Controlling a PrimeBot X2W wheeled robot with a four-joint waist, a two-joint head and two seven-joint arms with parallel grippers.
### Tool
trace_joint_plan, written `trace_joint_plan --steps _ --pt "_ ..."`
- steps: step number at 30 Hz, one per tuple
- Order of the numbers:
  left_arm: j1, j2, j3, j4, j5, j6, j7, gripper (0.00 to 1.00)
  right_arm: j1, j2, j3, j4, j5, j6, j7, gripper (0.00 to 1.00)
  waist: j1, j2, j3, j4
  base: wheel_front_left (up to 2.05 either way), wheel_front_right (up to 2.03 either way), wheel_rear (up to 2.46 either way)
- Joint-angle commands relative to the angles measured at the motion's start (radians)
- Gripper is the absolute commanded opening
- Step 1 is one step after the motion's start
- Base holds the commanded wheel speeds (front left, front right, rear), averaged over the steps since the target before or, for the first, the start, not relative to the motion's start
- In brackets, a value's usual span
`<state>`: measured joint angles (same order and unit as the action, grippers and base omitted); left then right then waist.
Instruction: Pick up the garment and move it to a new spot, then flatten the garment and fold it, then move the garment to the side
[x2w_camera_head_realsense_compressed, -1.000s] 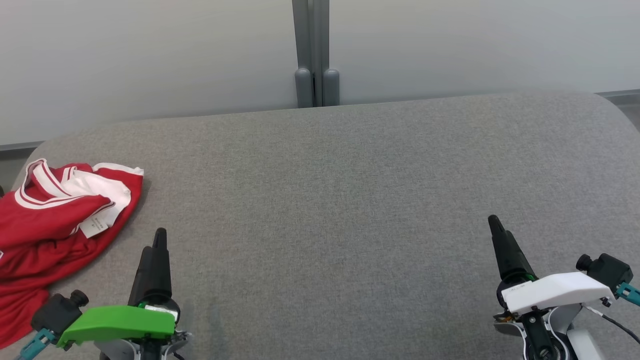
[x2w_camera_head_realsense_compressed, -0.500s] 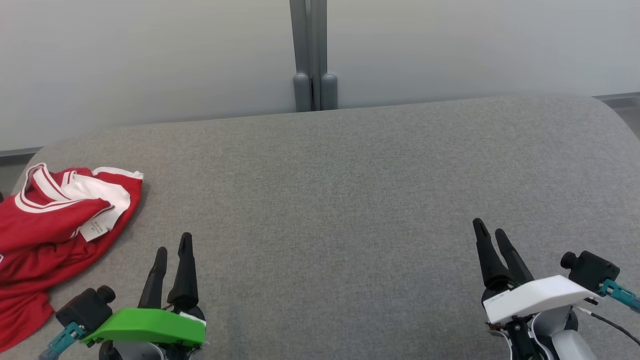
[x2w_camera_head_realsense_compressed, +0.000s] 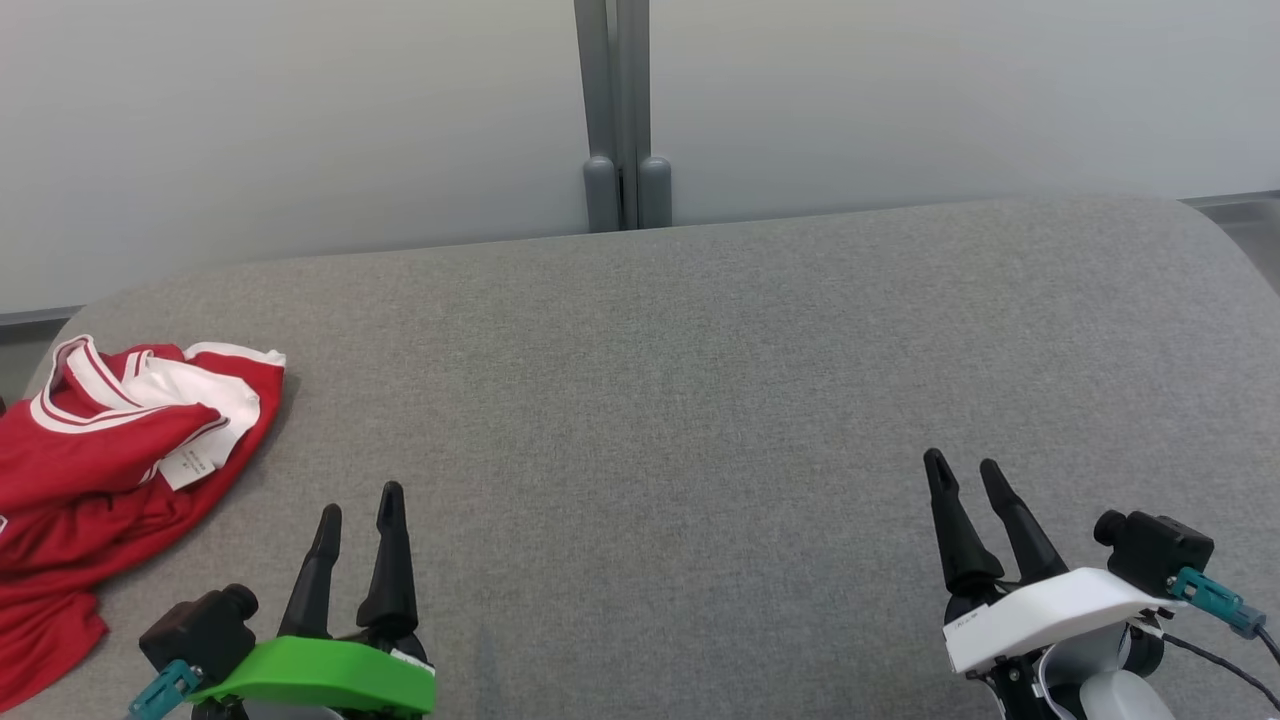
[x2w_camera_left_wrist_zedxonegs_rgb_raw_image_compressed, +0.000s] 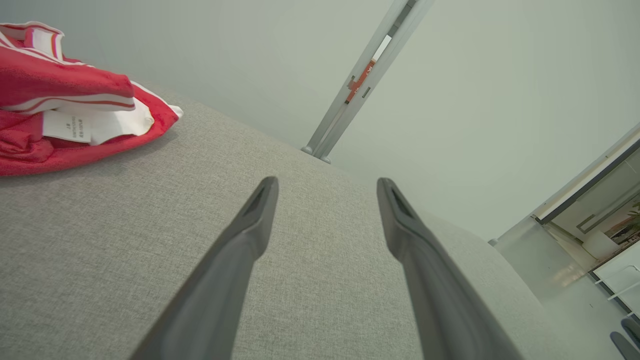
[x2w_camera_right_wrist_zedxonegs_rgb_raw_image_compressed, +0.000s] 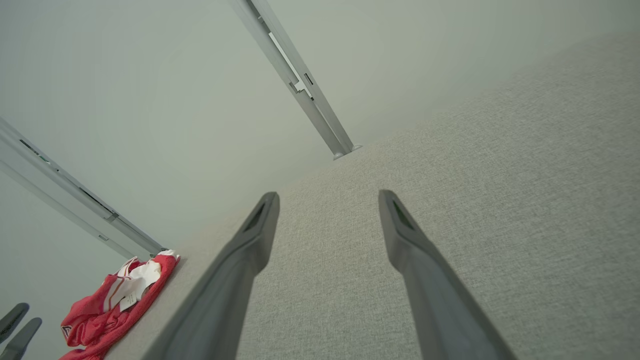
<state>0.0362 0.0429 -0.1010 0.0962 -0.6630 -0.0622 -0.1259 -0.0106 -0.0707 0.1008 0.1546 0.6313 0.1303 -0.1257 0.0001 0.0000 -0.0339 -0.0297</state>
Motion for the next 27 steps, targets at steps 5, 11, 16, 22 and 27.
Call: trace_joint_plan --steps 5,11,16,22,27 --pt "0.012 0.007 -0.003 -0.021 0.071 0.004 -0.022 1.0 0.005 -0.003 0.012 -0.018 -0.074 0.0 -0.022 1.0 -0.0001 0.0 -0.006 -0.003 0.0 0.0 0.0" --pt "0.02 0.008 -0.01 -0.029 0.128 0.01 -0.037 1.0 0.013 -0.002 0.025 -0.024 -0.124 0.0 -0.038 1.0 -0.0001 0.0 -0.01 -0.007 0.0 0.0 0.0" --pt "0.027 0.008 -0.022 -0.035 0.181 0.012 -0.049 1.0 0.015 -0.004 0.036 -0.026 -0.155 0.0 -0.05 1.0 -0.0001 0.0 -0.014 -0.012 0.0 0.0 0.0" --pt "0.035 0.009 -0.036 -0.041 0.238 0.02 -0.063 1.0 0.019 0.002 0.031 -0.033 -0.209 0.0 -0.064 1.0 -0.0001 0.0 -0.019 -0.017 0.0 0.0 0.0" --pt "0.043 0.009 -0.042 -0.034 0.265 0.015 -0.074 1.0 0.022 0.007 0.029 -0.039 -0.248 0.0 -0.075 1.0 -0.0001 0.0 -0.023 -0.019 0.0 0.0 0.0"
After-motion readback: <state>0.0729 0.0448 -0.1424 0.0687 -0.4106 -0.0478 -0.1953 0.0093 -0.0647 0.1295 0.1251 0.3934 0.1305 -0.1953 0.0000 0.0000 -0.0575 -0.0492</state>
